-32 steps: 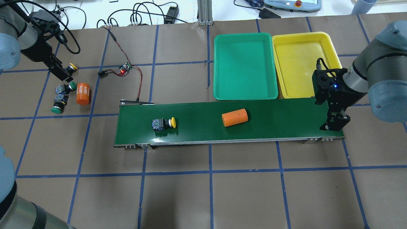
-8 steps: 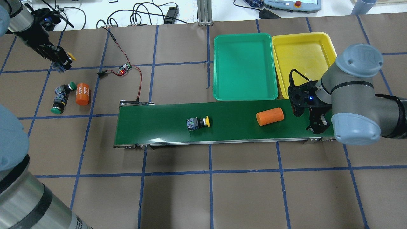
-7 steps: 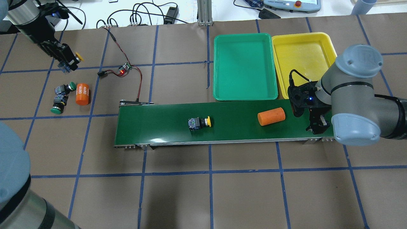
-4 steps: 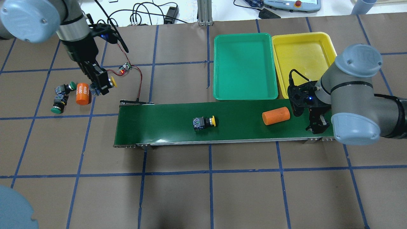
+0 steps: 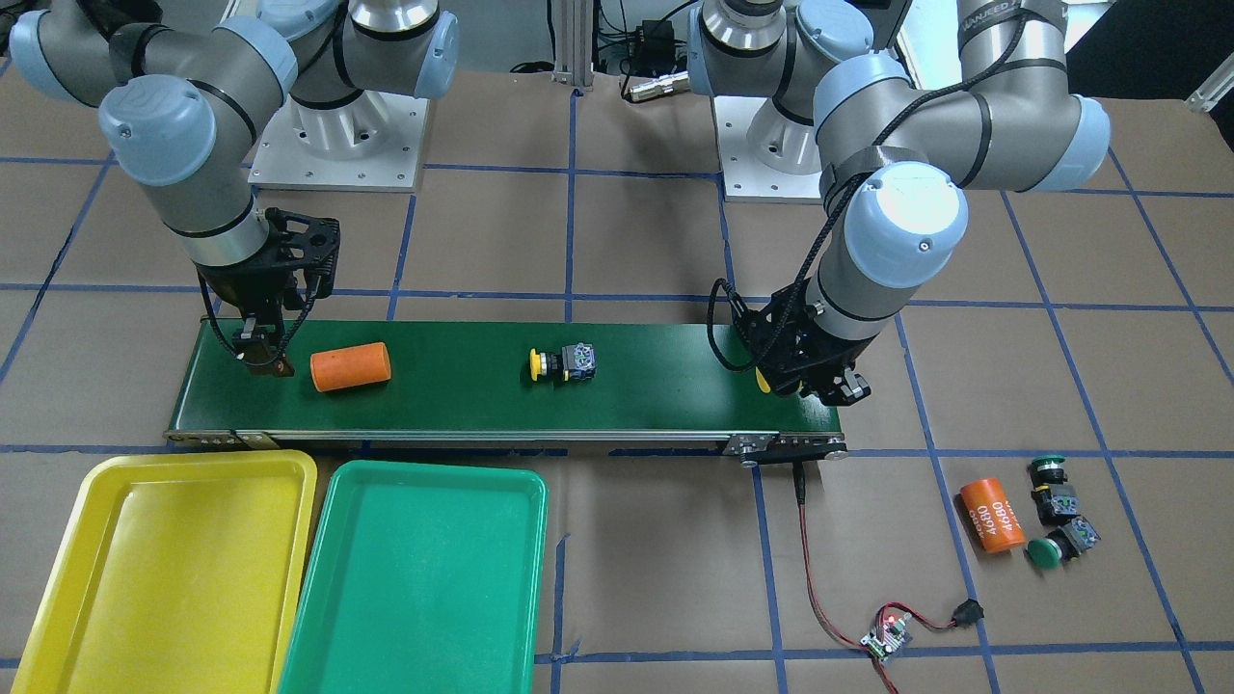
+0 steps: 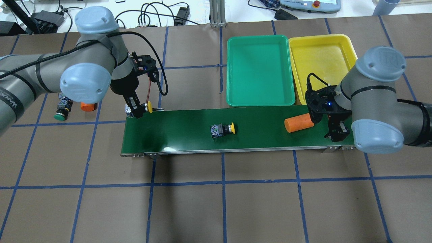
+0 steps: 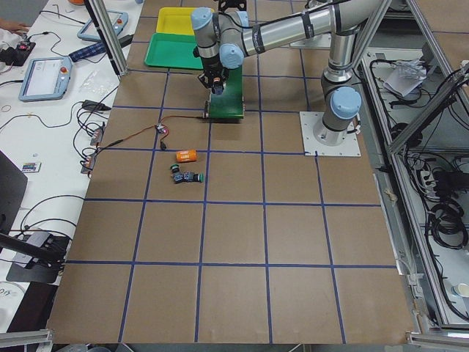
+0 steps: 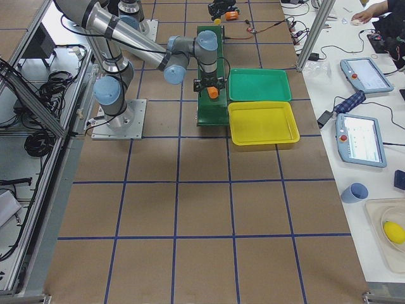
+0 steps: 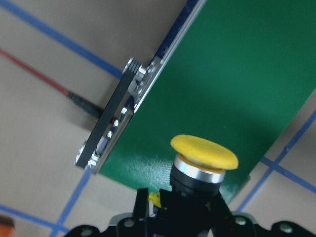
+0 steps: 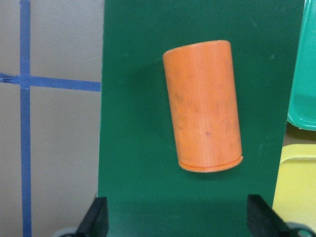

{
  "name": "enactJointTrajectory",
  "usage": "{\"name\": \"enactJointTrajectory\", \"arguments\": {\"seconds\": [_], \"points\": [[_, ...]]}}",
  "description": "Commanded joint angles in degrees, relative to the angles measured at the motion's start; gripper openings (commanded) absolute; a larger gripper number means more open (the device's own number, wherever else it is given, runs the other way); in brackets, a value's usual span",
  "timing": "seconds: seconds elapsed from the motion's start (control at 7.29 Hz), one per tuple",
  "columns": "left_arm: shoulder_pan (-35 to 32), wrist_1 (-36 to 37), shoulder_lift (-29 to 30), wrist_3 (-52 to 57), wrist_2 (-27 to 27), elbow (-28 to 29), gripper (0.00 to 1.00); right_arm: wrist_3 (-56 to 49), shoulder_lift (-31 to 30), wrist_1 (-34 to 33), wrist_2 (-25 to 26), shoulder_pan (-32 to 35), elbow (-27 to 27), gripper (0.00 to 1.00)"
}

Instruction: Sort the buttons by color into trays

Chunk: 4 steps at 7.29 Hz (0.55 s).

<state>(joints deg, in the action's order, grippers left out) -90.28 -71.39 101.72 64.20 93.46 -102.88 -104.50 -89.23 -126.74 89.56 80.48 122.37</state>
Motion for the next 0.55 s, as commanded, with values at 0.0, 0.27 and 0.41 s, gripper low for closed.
{"name": "enactJointTrajectory", "arguments": {"seconds": [0.0,0.27,0.41], "points": [[-0.51,4.59,-3.80,1.97,-1.35,-7.13,0.00,0.00,-0.07,0.00,0.00,0.03,0.06,1.00],[-1.38,12.97,-2.15,1.89,-1.79,-11.36,0.00,0.18,0.02,0.00,0.00,0.03,-0.03,1.00],[-1.04,15.82,-1.19,1.19,-3.19,-13.47,0.00,0.26,0.11,0.00,0.00,0.03,-0.12,1.00]]}}
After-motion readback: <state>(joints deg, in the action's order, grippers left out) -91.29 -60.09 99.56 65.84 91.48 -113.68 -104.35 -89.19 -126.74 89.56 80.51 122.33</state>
